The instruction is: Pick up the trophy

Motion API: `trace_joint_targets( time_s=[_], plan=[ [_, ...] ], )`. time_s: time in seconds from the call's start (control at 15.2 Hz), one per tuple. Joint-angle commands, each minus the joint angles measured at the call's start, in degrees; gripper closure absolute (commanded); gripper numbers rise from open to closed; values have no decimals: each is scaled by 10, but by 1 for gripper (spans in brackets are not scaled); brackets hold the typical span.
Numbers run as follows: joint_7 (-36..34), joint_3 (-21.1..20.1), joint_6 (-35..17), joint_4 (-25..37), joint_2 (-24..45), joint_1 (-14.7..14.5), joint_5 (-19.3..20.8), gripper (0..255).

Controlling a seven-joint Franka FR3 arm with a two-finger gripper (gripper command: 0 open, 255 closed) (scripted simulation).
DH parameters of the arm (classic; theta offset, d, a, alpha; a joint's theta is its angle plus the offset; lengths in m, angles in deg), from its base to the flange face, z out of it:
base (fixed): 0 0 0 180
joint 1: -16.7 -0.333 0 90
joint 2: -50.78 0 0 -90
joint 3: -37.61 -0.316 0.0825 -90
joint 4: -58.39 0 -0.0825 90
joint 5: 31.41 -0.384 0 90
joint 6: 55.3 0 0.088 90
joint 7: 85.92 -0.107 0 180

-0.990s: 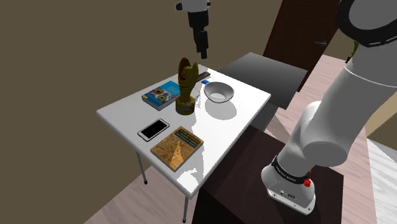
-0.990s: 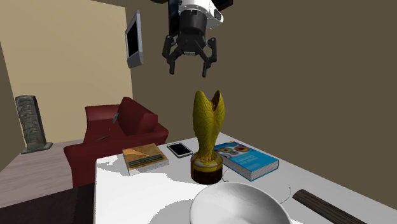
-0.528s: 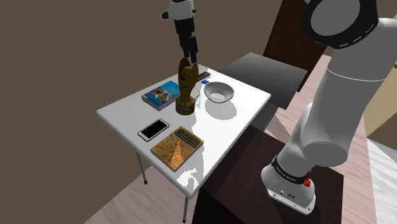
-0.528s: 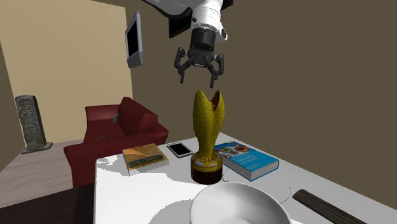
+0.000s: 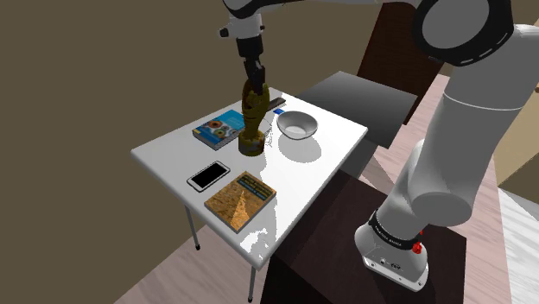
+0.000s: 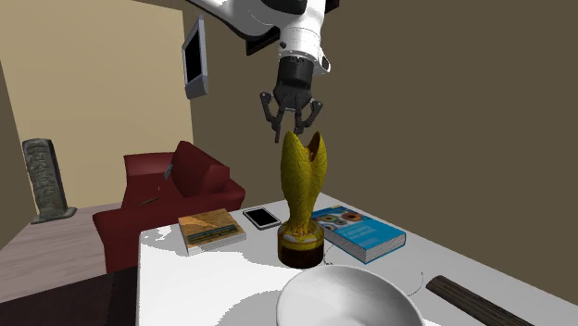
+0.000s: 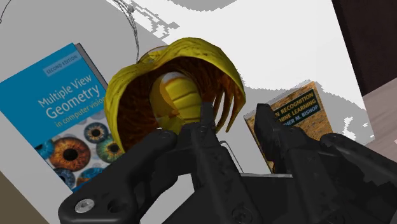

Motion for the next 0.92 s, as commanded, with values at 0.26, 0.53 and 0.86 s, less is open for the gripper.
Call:
trace_joint_targets(
  time_s=[0.26,0.53,0.86],
  plan=[
    [0,0,-1,0,0,0,0,255],
    [1,0,7,7,0,0,0,255],
    [3,0,46,48,2,0,0,255]
  ],
)
